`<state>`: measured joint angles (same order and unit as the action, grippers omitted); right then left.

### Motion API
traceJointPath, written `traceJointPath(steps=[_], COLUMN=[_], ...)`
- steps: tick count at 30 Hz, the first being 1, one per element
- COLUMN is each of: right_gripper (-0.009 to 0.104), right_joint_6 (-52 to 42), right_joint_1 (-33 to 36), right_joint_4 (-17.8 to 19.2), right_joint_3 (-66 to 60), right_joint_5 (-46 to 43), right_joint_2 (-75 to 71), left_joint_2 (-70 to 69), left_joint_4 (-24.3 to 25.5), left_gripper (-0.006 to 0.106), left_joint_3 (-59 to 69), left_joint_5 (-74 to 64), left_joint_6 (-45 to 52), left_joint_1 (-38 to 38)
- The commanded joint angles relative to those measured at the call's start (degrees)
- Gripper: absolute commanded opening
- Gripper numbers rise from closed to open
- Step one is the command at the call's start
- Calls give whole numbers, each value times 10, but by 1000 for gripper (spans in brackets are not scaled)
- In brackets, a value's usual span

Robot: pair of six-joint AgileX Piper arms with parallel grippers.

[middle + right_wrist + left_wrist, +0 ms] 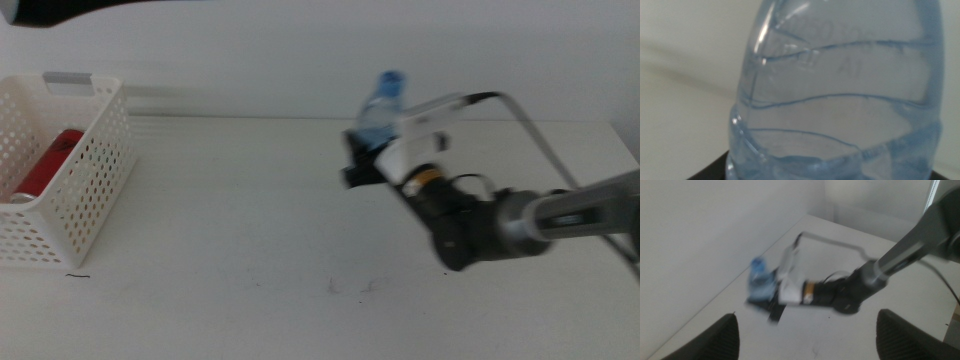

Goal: Use arms to grab the bottles and put them into the dustbin to the left of the table.

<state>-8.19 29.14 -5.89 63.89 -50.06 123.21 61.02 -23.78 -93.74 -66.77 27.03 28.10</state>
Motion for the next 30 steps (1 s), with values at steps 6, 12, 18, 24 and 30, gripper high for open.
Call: traceJointPath(steps=[6, 12, 18, 24, 30], right_gripper=[-2, 43, 91, 91, 91], right_joint_6=[9, 23, 88, 117, 117], right_joint_1=[46, 45, 45, 39, 39], right_joint_4=[68, 63, 59, 55, 55], right_joint_3=[138, 139, 139, 139, 139], right_joint_5=[81, 170, 461, 770, 971], right_joint_2=[98, 103, 9, -173, -408], left_joint_2=[-3, -3, -3, -3, -3], left_joint_4=[-2, -2, -2, -2, -2], left_gripper=[94, 94, 94, 94, 94], left_joint_3=[1, 1, 1, 1, 1], left_joint_5=[6, 7, 8, 9, 9], left_joint_6=[0, 0, 0, 0, 0], left_joint_1=[3, 3, 3, 3, 3])
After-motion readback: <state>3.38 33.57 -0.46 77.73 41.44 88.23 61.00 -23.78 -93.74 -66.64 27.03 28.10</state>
